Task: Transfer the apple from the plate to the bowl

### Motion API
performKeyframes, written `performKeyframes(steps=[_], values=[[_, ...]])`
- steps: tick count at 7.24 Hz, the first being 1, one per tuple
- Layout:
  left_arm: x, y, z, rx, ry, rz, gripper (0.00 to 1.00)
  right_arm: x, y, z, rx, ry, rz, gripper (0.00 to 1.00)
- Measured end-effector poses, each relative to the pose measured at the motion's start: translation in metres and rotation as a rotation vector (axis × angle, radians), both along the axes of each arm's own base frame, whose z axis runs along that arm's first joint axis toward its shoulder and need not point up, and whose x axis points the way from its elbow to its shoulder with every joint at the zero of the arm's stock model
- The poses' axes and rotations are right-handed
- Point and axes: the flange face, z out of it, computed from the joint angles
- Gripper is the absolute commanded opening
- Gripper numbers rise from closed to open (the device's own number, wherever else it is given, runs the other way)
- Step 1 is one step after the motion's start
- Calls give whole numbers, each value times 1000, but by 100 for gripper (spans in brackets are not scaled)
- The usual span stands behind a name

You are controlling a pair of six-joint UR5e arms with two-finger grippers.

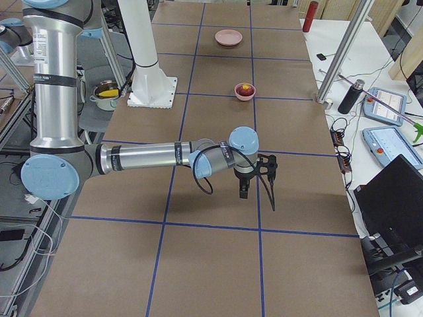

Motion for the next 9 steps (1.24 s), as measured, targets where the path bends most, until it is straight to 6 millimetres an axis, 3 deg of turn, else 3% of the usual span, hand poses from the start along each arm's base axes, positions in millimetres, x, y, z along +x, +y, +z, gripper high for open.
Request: performKeyframes(steps=[3, 6, 9], values=[[-5, 18, 1, -32, -17, -35, 98, 0, 1, 2, 20, 8, -18, 100], [-3, 15, 20, -66, -29, -29, 98, -3, -7, -6, 31, 7, -24, 100], [-2, 13, 26, -91, -22, -31, 98, -10, -17, -13, 10, 25, -70, 100]])
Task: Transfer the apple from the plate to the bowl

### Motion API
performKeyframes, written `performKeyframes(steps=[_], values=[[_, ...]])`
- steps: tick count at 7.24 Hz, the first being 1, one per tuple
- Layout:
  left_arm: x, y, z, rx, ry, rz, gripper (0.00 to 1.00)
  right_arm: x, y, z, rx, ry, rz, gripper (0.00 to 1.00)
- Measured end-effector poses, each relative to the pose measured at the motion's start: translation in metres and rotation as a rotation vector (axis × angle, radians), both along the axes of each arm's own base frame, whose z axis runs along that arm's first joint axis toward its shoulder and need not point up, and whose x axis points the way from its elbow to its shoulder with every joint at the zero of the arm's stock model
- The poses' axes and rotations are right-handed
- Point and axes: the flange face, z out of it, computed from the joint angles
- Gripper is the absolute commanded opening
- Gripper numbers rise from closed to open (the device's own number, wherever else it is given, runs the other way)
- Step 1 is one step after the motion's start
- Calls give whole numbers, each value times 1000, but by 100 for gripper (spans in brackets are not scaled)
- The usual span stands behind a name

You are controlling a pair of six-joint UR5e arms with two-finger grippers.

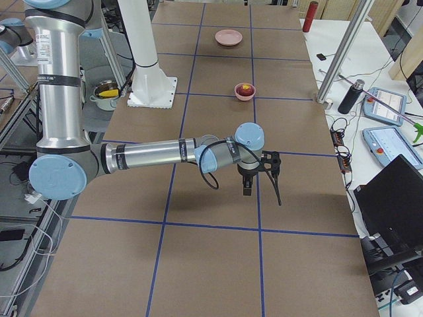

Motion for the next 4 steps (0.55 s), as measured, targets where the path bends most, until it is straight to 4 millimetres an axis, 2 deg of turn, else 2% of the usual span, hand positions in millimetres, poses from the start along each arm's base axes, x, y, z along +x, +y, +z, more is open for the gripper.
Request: performKeyframes(steps=[4], values=[[1, 5, 8, -18, 22, 8, 98, 15, -9, 6, 52, 143, -152, 100]])
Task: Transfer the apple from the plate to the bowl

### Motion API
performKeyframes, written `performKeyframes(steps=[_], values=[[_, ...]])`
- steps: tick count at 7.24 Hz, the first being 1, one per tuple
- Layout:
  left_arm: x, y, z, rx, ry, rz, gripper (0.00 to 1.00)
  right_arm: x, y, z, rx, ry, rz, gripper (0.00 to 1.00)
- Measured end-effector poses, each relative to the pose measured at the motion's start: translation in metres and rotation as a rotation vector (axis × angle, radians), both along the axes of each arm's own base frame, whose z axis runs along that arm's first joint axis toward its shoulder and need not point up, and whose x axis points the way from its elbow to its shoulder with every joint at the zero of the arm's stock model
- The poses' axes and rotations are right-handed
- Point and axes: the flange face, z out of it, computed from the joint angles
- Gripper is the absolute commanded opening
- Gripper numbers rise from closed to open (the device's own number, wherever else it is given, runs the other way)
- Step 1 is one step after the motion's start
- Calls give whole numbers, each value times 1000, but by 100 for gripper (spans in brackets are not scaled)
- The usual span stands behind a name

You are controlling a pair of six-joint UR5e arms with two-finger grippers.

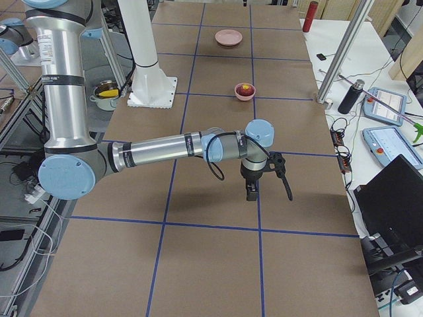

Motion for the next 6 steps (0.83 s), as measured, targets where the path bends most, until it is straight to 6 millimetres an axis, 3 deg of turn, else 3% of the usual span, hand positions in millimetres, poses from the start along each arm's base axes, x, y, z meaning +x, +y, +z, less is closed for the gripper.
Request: performKeyframes(steps=[6], values=[[0, 3, -2, 15, 13, 7, 98, 1, 0, 2, 6, 17, -13, 100]])
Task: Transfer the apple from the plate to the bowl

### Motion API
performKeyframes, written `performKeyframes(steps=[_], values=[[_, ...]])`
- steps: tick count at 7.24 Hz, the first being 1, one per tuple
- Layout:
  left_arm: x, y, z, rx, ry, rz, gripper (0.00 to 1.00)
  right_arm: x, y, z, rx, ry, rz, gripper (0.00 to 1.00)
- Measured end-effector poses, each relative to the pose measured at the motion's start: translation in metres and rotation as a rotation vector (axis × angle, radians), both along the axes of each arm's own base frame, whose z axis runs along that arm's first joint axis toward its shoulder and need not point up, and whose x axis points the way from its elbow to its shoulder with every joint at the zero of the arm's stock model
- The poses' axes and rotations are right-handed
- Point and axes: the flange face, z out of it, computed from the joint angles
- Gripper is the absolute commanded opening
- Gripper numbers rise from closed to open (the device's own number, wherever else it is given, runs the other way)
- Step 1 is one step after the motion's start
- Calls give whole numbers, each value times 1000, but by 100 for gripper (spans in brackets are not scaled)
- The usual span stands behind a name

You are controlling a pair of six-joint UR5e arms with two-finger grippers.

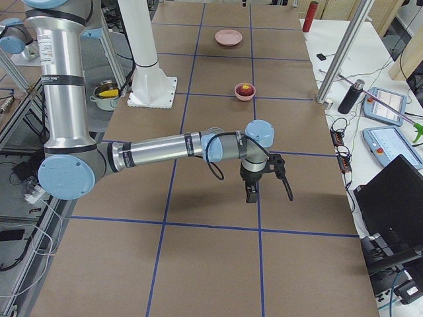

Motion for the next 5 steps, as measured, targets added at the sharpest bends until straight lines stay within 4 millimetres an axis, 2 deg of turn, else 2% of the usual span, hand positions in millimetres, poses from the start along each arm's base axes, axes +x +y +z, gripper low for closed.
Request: performKeyframes(steps=[3, 5], values=[[-1, 1, -14, 45, 0, -6, 98, 0, -1, -1, 2, 0, 1, 100], [-1, 2, -16, 68, 3, -9, 98, 0, -1, -2, 4, -1, 1, 100]])
